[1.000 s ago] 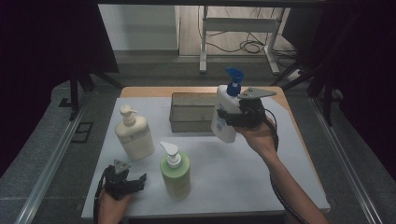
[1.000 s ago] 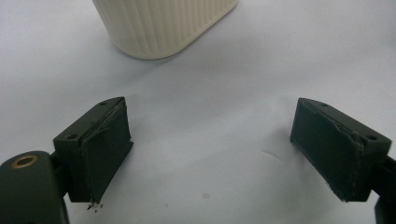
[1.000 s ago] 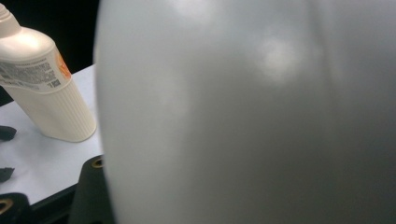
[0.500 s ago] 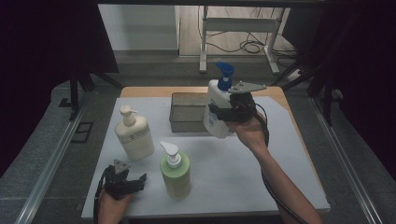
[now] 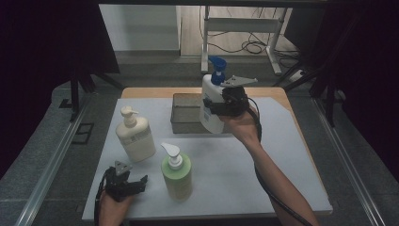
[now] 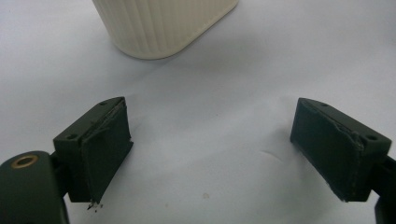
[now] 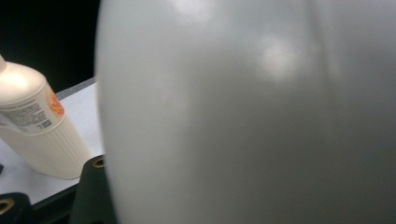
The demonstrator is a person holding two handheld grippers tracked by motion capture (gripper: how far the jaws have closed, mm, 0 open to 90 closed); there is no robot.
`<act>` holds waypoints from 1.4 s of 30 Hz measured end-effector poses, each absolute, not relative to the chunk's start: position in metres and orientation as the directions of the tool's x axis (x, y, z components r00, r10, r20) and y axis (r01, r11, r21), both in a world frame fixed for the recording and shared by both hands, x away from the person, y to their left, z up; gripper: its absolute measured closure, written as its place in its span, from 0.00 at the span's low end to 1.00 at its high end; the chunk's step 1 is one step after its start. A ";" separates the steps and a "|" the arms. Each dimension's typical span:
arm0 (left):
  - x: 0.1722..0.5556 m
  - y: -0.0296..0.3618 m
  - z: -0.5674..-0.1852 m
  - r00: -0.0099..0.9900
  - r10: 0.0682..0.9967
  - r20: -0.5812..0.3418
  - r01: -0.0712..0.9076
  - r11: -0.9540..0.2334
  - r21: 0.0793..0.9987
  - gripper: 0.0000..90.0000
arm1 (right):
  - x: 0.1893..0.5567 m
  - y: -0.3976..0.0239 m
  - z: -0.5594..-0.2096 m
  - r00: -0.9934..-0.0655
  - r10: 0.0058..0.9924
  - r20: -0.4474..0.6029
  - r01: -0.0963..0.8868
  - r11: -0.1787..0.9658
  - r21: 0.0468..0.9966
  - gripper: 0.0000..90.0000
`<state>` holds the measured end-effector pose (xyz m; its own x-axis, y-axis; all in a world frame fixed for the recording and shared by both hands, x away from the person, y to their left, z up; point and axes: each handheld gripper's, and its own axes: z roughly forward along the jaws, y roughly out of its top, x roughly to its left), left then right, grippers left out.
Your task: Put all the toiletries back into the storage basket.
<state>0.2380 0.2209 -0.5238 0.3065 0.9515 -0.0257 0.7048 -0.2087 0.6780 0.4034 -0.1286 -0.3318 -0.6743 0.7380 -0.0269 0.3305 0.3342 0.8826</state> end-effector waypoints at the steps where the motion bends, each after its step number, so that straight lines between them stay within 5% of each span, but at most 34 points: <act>1: 0.238 0.221 -0.524 0.306 0.952 -0.026 0.705 -0.209 0.678 0.13 | 0.405 -0.127 -0.332 -0.673 0.739 -0.026 0.332 0.332 0.883 0.42; 42: 0.238 0.221 -0.524 0.305 0.952 -0.030 0.706 -0.205 0.678 0.13 | 0.461 -0.073 -0.347 -0.640 0.768 -0.004 0.346 0.293 0.891 0.42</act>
<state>0.2380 0.2207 -0.5238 0.3050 0.9519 -0.0297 0.7058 -0.2050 0.6781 0.4613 -0.0728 -0.3467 -0.6399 0.7684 -0.0038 0.3465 0.2930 0.8911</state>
